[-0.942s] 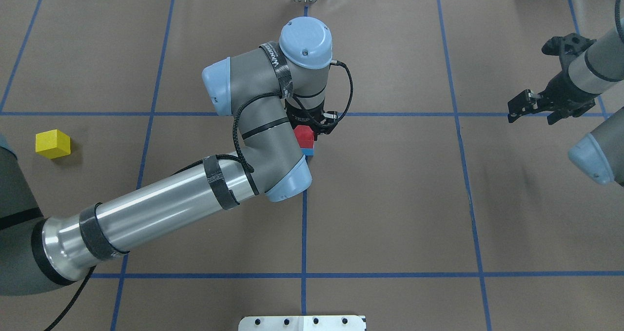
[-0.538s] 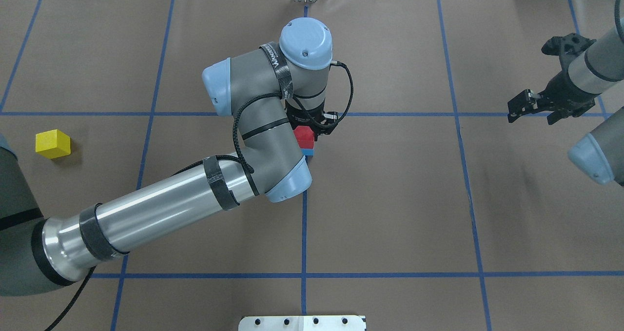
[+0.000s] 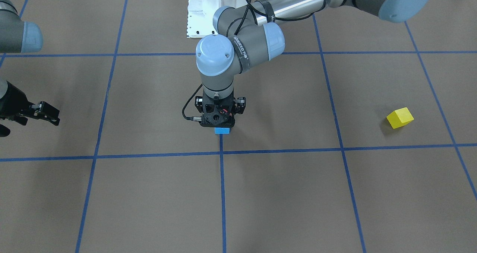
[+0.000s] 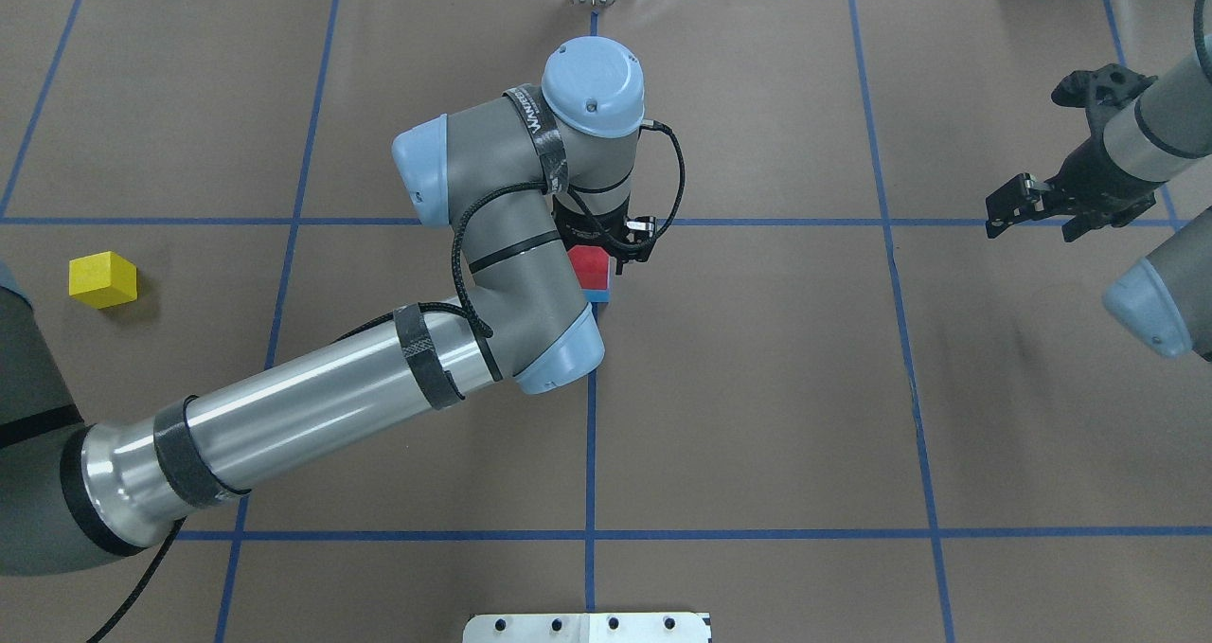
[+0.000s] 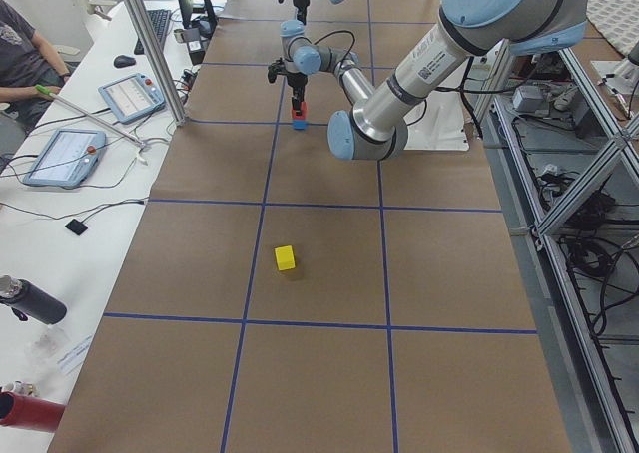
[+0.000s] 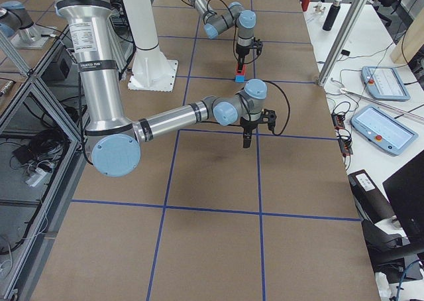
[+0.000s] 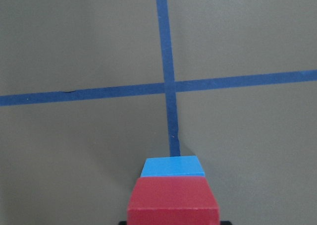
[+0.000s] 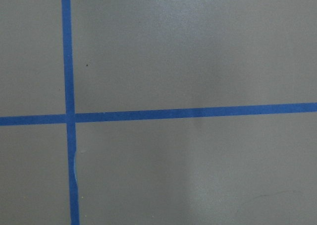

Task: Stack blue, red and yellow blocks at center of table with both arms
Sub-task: 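Lower the red cube onto the blue cube and open the left gripper, then move the left gripper back toward the yellow cube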

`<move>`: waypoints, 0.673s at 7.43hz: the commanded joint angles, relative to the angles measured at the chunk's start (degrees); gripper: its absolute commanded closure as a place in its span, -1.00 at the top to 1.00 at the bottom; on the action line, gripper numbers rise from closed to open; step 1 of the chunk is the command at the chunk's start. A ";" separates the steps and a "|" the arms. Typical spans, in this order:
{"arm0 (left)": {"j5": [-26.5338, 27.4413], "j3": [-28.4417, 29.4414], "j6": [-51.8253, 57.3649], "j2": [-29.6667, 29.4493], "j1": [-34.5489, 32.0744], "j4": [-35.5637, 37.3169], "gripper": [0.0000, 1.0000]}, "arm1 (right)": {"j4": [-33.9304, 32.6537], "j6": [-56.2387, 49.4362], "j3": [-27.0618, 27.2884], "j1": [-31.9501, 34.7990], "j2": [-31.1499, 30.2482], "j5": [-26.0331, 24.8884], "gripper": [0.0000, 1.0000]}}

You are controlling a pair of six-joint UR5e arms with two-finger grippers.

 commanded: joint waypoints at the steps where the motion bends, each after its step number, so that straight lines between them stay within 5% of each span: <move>1: 0.00 -0.27 -0.02 -0.07 -0.04 0.00 0.99 | 0.00 0.00 -0.06 0.00 0.03 0.00 0.99; 3: -0.96 -3.68 0.07 0.20 -0.73 1.05 0.99 | 0.00 -0.09 -0.15 0.00 0.12 0.00 0.99; 5: -3.34 -16.46 0.94 7.36 -4.15 6.90 0.99 | 0.00 -0.18 -0.50 0.00 0.21 -0.09 0.99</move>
